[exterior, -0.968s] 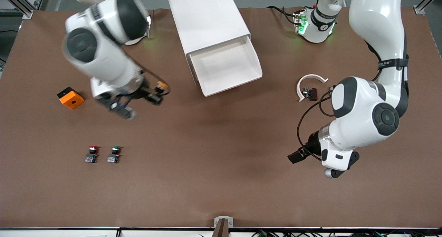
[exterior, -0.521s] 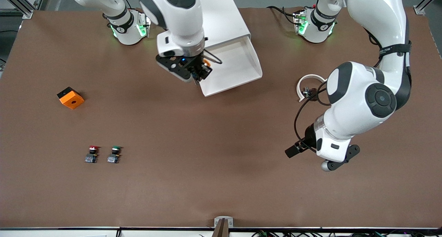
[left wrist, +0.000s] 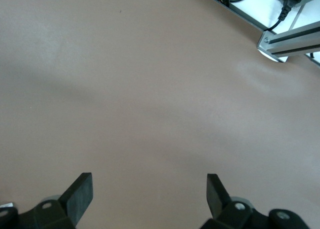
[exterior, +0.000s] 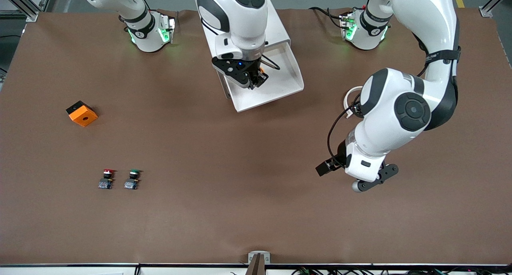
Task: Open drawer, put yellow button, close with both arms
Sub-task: 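Lift the yellow button and carry it over the open drawer, then lower the button into the drawer and open the right gripper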
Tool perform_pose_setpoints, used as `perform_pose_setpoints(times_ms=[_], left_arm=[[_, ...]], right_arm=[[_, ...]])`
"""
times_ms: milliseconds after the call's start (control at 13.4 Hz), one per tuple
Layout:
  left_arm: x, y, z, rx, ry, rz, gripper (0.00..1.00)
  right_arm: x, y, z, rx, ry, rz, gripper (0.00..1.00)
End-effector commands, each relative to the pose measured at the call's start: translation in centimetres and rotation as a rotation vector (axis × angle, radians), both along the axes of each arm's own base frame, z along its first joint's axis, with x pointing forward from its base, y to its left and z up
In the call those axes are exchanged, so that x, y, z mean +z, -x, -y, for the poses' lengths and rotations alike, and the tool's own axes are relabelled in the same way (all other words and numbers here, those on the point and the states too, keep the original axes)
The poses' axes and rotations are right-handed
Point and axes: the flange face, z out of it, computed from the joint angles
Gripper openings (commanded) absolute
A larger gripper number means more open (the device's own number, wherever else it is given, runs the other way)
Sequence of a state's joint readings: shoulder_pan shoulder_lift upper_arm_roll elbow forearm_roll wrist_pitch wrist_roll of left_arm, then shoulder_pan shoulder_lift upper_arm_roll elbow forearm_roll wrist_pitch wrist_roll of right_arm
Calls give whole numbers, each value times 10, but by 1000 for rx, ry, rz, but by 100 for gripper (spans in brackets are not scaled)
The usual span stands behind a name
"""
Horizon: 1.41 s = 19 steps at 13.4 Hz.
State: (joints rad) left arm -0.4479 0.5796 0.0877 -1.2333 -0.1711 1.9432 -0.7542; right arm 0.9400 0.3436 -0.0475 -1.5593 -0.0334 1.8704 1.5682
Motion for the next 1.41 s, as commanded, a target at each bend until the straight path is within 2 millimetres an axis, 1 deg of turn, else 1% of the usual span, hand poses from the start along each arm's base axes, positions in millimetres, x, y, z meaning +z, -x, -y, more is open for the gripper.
perform_pose_setpoints(times_ms=[0, 74, 149, 372, 447, 521, 596, 670, 819, 894, 968, 1043, 1117, 1191, 1340], left_arm=[[-6, 13, 11, -31, -64, 2, 100], [-18, 20, 17, -42, -84, -18, 100], [-23, 21, 17, -43, -90, -26, 100], [-27, 23, 22, -29, -90, -34, 100], [-26, 23, 22, -27, -86, -33, 100], [-26, 26, 28, -39, -82, -34, 100], [-26, 30, 37, -57, -87, -32, 100], [-30, 35, 44, -70, -91, -41, 100], [-32, 45, 59, -94, -94, -44, 100], [-33, 47, 63, -100, -94, -46, 100], [-38, 52, 66, -108, -97, -58, 100], [-41, 61, 79, -130, -96, -66, 100], [-41, 68, 84, -141, -94, -73, 100], [-44, 77, 96, -163, -84, -84, 100], [-49, 92, 109, -191, -75, -108, 100]], right_arm=[[-13, 4, -9, -15, 20, 18, 0], [-15, 5, -11, -12, 20, 17, 0], [-17, 6, -14, -9, 13, 18, 0], [-25, 11, -21, 3, 17, 14, 0], [-25, 11, -20, 3, 16, 12, 15], [-23, 12, -22, -3, 13, 8, 99], [-21, 15, -24, -4, 12, 11, 100], [-18, 13, -23, -3, 9, 14, 100], [1, 0, -19, -9, -19, 33, 100], [11, -10, -11, -18, -24, 28, 100], [25, -20, -1, 2, -32, 17, 100], [49, -36, 17, 25, -52, -10, 100], [70, -54, 41, 58, -69, -44, 100], [85, -65, 62, 102, -74, -67, 100], [113, -90, 117, 172, -74, -87, 100]])
